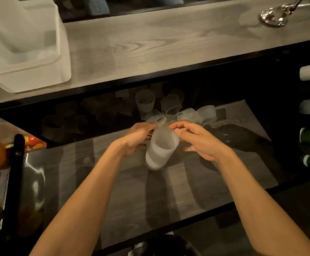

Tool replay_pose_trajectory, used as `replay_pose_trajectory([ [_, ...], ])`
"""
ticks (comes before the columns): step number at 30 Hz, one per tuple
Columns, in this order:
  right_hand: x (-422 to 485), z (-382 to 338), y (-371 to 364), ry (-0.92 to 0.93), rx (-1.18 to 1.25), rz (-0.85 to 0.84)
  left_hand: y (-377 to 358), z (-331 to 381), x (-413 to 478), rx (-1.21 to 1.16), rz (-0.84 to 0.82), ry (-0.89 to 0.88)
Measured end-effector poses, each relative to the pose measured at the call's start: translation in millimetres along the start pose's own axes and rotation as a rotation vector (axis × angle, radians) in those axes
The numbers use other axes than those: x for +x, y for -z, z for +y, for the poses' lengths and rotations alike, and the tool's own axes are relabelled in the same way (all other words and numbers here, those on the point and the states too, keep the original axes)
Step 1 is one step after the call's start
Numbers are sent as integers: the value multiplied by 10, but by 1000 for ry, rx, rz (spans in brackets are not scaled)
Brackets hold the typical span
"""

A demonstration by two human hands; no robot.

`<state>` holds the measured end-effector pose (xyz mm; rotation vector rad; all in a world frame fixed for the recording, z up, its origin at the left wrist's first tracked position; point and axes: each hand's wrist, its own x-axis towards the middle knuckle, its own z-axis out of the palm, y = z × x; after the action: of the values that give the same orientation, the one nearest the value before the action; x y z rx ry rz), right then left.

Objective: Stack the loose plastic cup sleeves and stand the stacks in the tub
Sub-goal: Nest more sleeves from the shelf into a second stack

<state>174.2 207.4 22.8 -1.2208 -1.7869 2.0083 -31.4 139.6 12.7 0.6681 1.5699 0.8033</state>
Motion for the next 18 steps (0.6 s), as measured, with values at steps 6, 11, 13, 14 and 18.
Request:
replay_pose_trajectory([
  [6,104,7,170,12,-74,-89,-163,189,402,155,-107,-87],
  [11,146,29,194,93,-127,-180,-143,125,546,68,-316,-33],
  [13,166,21,161,106,-128,-235,-104,72,587,59,-373,-8],
  [14,184,6,135,106,-143,-269,-83,43,609,66,-381,1],
  [18,278,-35,61,94,-185,-360,4,-25,688,114,-384,25],
])
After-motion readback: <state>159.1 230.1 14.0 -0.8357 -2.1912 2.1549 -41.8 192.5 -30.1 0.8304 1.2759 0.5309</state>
